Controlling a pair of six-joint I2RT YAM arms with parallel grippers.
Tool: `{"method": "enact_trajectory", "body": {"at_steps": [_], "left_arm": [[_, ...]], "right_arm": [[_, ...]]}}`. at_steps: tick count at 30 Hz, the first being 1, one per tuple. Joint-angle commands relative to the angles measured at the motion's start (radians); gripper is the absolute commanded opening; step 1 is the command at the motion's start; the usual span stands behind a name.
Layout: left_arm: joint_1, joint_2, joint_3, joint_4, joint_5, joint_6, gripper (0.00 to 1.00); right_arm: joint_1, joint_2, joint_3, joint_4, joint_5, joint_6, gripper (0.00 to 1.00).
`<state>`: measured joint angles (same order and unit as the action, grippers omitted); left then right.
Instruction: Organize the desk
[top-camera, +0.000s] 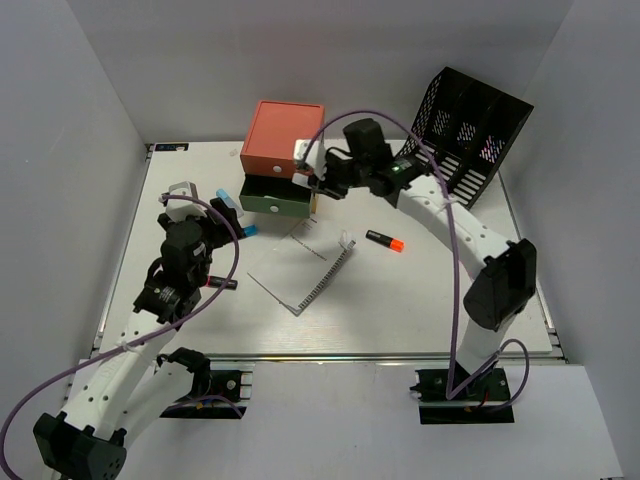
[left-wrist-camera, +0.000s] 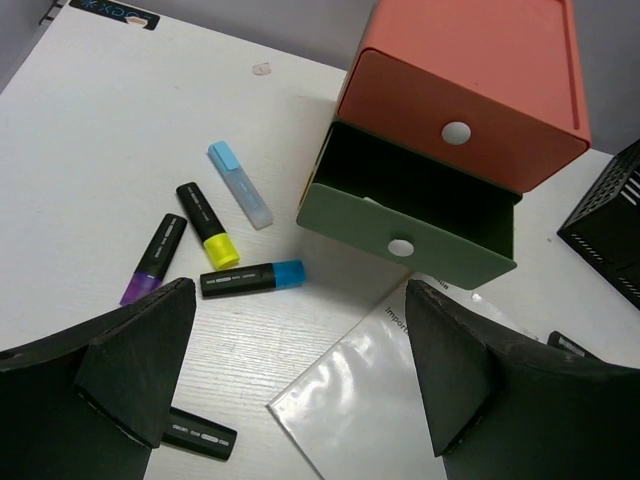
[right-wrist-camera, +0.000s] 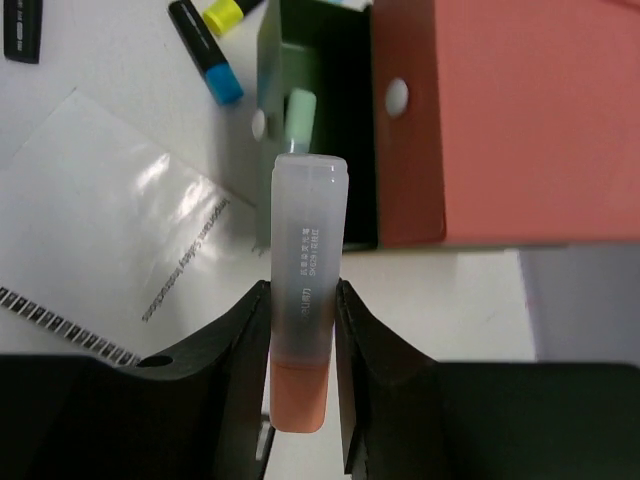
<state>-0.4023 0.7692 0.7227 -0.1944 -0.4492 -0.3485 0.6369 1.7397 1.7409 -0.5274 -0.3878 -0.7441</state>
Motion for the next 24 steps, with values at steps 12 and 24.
{"method": "enact_trajectory", "body": {"at_steps": [12,24], "left_arm": [[-0.004,0.013,0.007,-0.013,-0.022,0.009,0.95],[-0.004,0.008,0.009,-0.013,-0.011,0.008,0.95]], "right_arm": [[0.121,0.329,0.301,0.309,0.127,0.003,0.0],[0.118,0.391,0.282,0.331,0.15,0.009,0.26]]}}
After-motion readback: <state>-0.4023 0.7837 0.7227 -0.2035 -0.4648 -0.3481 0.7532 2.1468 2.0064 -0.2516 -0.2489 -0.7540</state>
